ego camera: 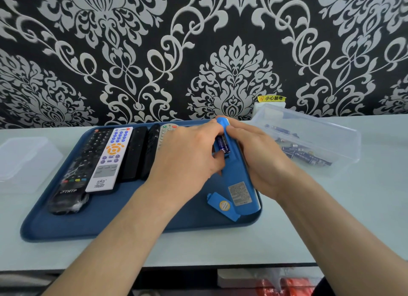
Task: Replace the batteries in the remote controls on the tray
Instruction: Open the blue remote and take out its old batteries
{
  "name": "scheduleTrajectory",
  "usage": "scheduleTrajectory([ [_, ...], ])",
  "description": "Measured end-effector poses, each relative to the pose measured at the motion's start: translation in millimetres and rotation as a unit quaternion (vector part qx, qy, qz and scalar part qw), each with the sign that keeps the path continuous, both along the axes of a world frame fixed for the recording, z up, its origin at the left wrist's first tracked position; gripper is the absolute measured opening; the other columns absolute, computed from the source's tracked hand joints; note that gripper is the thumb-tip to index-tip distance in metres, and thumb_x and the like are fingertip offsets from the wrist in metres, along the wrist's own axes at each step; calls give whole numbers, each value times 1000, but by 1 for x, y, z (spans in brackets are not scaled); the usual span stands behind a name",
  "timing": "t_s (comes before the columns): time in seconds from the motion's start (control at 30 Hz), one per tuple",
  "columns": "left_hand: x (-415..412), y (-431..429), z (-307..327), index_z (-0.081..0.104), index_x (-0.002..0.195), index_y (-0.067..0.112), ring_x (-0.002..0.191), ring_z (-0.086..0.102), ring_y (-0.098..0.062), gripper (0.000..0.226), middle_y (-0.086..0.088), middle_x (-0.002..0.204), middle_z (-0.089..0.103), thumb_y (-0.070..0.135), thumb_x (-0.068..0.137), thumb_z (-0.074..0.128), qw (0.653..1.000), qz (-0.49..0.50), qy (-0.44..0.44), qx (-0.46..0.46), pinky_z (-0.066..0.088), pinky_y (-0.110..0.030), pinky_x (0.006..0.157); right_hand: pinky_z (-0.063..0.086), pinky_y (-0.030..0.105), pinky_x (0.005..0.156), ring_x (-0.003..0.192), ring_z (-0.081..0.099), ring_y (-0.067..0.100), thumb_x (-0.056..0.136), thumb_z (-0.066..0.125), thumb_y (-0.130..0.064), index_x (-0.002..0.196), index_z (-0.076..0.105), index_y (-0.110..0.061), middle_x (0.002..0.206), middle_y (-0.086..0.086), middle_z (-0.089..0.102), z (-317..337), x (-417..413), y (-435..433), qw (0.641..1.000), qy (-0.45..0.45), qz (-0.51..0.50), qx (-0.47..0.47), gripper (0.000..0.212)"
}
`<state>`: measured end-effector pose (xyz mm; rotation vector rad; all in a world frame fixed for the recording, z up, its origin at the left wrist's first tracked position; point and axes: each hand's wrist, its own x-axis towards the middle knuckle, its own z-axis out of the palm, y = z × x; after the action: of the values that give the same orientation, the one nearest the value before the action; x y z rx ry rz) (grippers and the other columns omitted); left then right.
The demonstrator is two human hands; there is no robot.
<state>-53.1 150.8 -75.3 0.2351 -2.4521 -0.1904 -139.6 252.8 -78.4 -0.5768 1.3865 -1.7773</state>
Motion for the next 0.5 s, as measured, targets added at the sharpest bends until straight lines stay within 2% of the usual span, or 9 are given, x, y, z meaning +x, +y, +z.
scheduleTrajectory([
  [0.03, -1, -2, 0, 70, 83, 15, 51, 56, -18, 16, 4, 57, 62, 13, 68, 65, 1000, 7, 7, 6, 41, -28, 52, 44, 35, 56, 60, 54, 23, 105, 33, -11, 107, 64, -5, 76, 14, 60, -1, 2, -1, 1000, -9, 9, -9, 31],
  [0.07, -3, -4, 1, 70, 80, 14, 51, 57, -20, 15, 2, 57, 63, 9, 69, 61, 1000, 11, 18, 18, 45, -34, 51, 44, 34, 54, 59, 53, 24, 104, 33, -11, 108, 61, -1, 76, 15, 57, -1, 4, -2, 999, -21, 20, -20, 29],
  [0.13, -3, -7, 3, 70, 79, 14, 52, 58, -20, 16, 1, 59, 64, 7, 71, 58, 998, 9, 30, 52, 50, -35, 51, 46, 32, 51, 56, 52, 23, 104, 34, -12, 104, 60, -3, 74, 15, 55, -2, 6, -3, 999, -21, 18, -24, 27],
  [0.27, 4, -1, 3, 70, 95, 21, 74, 62, -7, 23, 8, 79, 71, 23, 73, 62, 993, -39, -22, 108, 49, -35, 71, 47, 29, 51, 61, 58, 23, 104, 38, -16, 96, 68, -15, 82, 18, 66, -1, -1, 1, 1000, 13, -20, 17, 31],
  [0.33, 9, -4, 4, 68, 101, 20, 93, 59, -6, 30, 10, 100, 69, 24, 72, 66, 994, -55, -16, 95, 46, -24, 85, 49, 30, 53, 61, 60, 24, 104, 42, -19, 98, 70, -15, 88, 21, 67, 3, -4, 4, 999, 11, -2, 32, 28],
  [0.4, 13, -10, 6, 62, 117, 24, 118, 47, -4, 44, 12, 126, 56, 27, 74, 73, 992, -81, -40, 94, 30, -10, 101, 50, 29, 49, 52, 59, 24, 101, 49, -23, 97, 69, -8, 86, 24, 66, 9, -8, 9, 997, 11, 23, 72, 25],
  [0.43, 15, -11, 8, 57, 124, 28, 125, 40, 0, 52, 15, 133, 49, 29, 75, 75, 986, -98, -67, 118, 25, -9, 105, 52, 28, 47, 49, 60, 25, 99, 52, -25, 96, 67, -4, 81, 23, 66, 10, -11, 12, 994, 6, 37, 99, 26],
  [0.47, 15, -11, 9, 55, 128, 31, 127, 39, 3, 57, 18, 135, 48, 29, 76, 77, 976, -117, -88, 161, 27, -13, 108, 54, 28, 46, 48, 61, 25, 97, 54, -25, 95, 65, -1, 75, 21, 66, 11, -13, 13, 992, -9, 48, 120, 26],
  [0.5, 15, -12, 9, 57, 127, 31, 125, 44, 2, 58, 21, 131, 51, 27, 74, 80, 962, -138, -97, 214, 35, -21, 107, 56, 29, 47, 49, 62, 26, 95, 54, -23, 96, 64, 0, 73, 20, 66, 12, -15, 15, 990, -30, 56, 126, 25],
])
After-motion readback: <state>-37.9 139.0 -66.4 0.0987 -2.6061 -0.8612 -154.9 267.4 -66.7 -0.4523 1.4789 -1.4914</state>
